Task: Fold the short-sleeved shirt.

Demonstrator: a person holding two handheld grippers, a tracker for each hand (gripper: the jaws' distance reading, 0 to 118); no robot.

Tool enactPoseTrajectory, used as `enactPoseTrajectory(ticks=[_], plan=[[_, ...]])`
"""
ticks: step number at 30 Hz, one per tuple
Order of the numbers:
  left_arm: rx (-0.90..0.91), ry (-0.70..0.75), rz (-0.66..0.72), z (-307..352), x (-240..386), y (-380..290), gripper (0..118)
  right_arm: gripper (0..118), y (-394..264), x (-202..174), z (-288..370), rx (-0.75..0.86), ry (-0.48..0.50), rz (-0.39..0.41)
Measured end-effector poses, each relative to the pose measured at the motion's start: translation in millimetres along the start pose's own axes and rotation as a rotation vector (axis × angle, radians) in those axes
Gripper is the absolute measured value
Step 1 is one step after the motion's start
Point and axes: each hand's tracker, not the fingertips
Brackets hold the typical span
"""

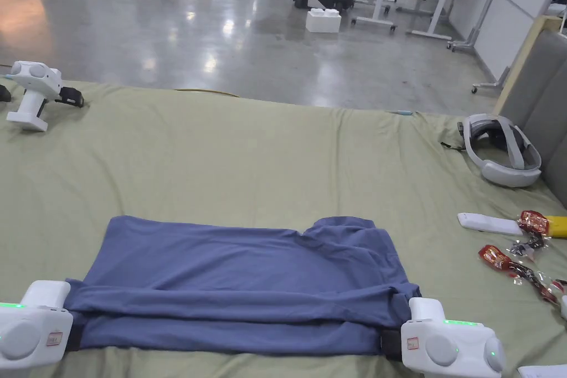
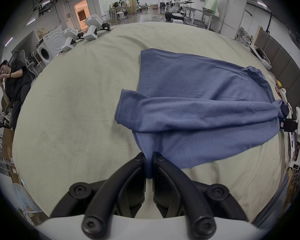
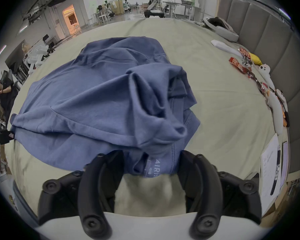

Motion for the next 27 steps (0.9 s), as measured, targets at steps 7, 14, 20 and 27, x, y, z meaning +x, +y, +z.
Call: enactPoseTrajectory(ticks=[7, 14, 20, 27], plan=[[0.013, 0.001, 0.014, 3.7, 4.1, -6.6, 9, 11, -4.4, -20.6, 2.0, 0.027, -0.003, 0.006], [0.106, -0.028, 0.028, 30.0, -6.1, -9.7, 9, 10, -4.6, -10.3, 46.8, 0.130, 0.046, 0.001], [0.186, -0.081, 0.068, 62.0, -23.4, -10.5, 9, 10, -6.4, -6.1, 99.8, 0.204, 0.066, 0.050], [0.184, -0.116, 0.106, 105.7, -31.0, -57.4, 9, 10, -41.6, 5.6, 131.6, 0.179, 0.078, 0.056]])
